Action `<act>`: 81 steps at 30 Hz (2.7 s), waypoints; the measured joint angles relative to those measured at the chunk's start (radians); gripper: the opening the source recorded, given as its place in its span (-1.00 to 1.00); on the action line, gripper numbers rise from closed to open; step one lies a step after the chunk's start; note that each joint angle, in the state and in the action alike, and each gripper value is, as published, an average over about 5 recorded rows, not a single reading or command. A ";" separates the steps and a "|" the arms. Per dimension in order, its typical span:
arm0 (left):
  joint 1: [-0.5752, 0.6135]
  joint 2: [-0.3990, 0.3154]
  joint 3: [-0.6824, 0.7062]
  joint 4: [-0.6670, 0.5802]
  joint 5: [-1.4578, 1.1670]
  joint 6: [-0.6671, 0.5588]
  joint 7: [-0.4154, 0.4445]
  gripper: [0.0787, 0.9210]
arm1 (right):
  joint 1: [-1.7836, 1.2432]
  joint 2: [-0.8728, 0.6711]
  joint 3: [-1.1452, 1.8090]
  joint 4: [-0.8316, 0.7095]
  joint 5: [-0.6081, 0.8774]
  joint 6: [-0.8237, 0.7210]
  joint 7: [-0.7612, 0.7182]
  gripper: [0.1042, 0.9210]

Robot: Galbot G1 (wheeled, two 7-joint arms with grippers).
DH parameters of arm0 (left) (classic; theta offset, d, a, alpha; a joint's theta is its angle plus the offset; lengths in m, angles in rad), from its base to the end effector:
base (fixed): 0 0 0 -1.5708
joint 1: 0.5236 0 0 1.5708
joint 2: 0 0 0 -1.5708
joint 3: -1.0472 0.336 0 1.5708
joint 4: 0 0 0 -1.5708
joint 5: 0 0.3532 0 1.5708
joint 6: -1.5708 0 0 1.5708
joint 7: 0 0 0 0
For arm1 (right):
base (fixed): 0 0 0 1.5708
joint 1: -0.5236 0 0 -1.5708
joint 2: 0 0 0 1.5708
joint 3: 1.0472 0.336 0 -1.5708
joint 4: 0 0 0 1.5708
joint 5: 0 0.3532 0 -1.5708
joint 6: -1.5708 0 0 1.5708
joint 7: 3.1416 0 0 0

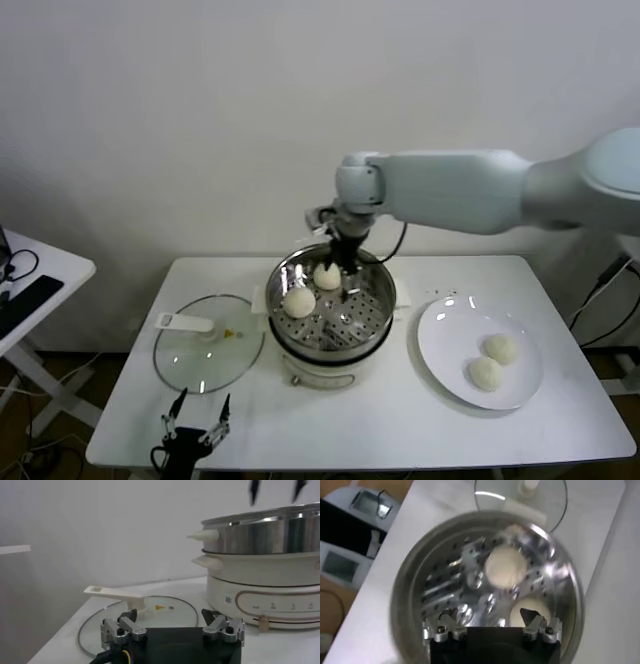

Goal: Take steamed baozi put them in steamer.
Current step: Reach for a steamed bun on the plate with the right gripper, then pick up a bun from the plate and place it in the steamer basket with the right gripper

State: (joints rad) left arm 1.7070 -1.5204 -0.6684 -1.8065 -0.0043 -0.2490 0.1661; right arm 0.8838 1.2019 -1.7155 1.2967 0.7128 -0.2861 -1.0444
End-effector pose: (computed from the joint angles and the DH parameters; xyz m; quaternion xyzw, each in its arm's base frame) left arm 0.1148 0.0623 -0.4064 -0.0347 -0.9941 -0.0510 0.0898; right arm 0.5410 0.0933 -0.0214 0.5849 -0.4453 0.5775 0.3551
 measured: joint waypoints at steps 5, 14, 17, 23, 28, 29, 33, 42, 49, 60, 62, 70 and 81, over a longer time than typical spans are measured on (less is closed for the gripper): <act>0.001 -0.003 0.000 0.003 0.000 0.000 -0.001 0.77 | 0.052 -0.146 -0.070 0.085 -0.047 0.033 -0.024 0.76; 0.006 -0.007 -0.005 0.014 0.000 -0.003 -0.007 0.77 | 0.024 -0.395 -0.117 0.177 -0.211 0.052 -0.019 0.76; 0.008 -0.008 -0.007 0.015 0.000 -0.003 -0.008 0.77 | -0.026 -0.461 -0.099 0.183 -0.274 0.051 -0.009 0.76; 0.016 -0.009 -0.013 0.015 0.005 -0.003 -0.008 0.77 | -0.165 -0.547 -0.013 0.166 -0.391 0.045 0.013 0.76; 0.020 -0.011 -0.016 0.017 0.010 -0.003 -0.009 0.77 | -0.281 -0.584 0.072 0.139 -0.460 0.038 0.027 0.76; 0.020 -0.011 -0.016 0.018 0.012 -0.003 -0.009 0.77 | -0.301 -0.590 0.088 0.135 -0.472 0.037 0.030 0.76; 0.022 -0.013 -0.016 0.020 0.017 -0.004 -0.009 0.77 | -0.375 -0.617 0.145 0.118 -0.512 0.032 0.038 0.76; 0.023 -0.014 -0.013 0.026 0.031 -0.005 -0.009 0.77 | -0.526 -0.653 0.262 0.088 -0.571 0.018 0.053 0.76; 0.021 -0.011 -0.012 0.028 0.034 -0.007 -0.009 0.77 | -0.623 -0.654 0.354 0.076 -0.590 0.008 0.070 0.76; 0.016 -0.010 -0.006 0.030 0.036 -0.009 -0.010 0.77 | -0.678 -0.668 0.424 0.076 -0.604 0.004 0.087 0.44; 0.015 -0.011 -0.004 0.031 0.038 -0.010 -0.010 0.77 | -0.677 -0.673 0.426 0.079 -0.606 0.006 0.088 0.36; 0.013 -0.013 -0.002 0.036 0.041 -0.017 -0.011 0.77 | -0.645 -0.688 0.418 0.097 -0.607 0.016 0.088 0.01; 0.010 -0.015 -0.005 0.040 0.045 -0.020 -0.011 0.77 | -0.352 -0.665 0.240 0.177 -0.551 0.096 0.048 -0.01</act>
State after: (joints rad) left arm 1.7173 -1.5356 -0.6732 -1.7667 0.0409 -0.2688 0.1547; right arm 0.5321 0.5367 -1.4755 1.4736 0.1619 -0.1897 -0.9968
